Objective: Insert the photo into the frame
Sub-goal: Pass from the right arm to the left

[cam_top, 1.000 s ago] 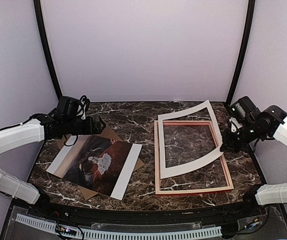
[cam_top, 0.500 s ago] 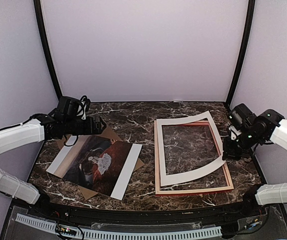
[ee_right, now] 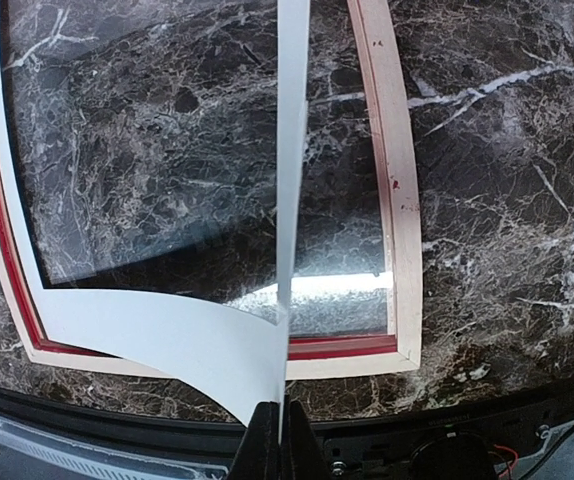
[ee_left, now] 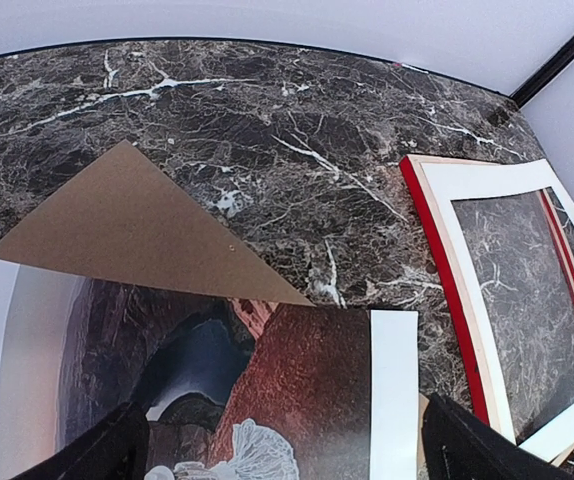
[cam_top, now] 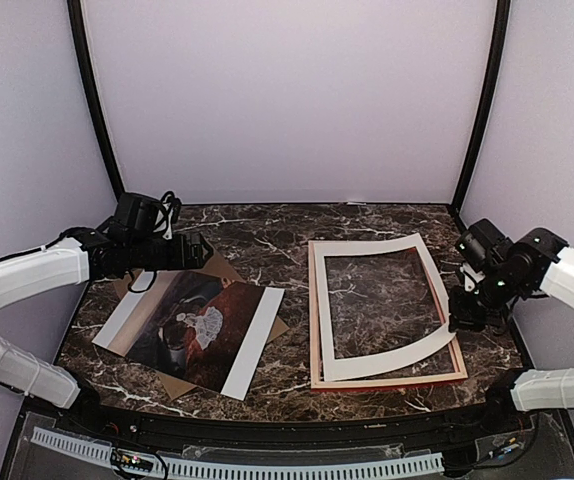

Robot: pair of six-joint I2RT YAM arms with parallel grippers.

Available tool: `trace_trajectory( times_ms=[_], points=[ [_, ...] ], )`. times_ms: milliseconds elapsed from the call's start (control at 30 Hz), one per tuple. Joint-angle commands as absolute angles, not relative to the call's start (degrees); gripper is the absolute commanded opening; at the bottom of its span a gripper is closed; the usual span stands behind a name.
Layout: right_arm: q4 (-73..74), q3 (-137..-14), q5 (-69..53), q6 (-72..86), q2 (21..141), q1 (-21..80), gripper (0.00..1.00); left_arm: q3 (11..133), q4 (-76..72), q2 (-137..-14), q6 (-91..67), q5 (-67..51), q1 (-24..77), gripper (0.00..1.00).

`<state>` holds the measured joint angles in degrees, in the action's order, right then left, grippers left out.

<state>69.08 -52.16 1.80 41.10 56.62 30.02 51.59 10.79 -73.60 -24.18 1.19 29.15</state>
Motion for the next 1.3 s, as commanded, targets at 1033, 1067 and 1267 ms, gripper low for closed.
trace_trajectory(
  times_ms=[1033, 1067, 1267],
  points=[
    [66.91, -49.6, 0.16, 43.17, 56.86, 32.03, 0.0, 52.83, 10.89, -73.64, -23.91, 1.1, 29.36, 0.98],
    [66.96, -49.5, 0.17, 43.23, 57.12, 32.26, 0.0, 52.87, 10.96, -73.64, -23.91, 1.11, 29.36, 0.98],
    [66.88, -48.98, 0.37, 42.71, 58.53, 32.78, 0.02, 52.87, 11.02, -73.58, -23.99, 1.12, 29.36, 0.98]
  ],
)
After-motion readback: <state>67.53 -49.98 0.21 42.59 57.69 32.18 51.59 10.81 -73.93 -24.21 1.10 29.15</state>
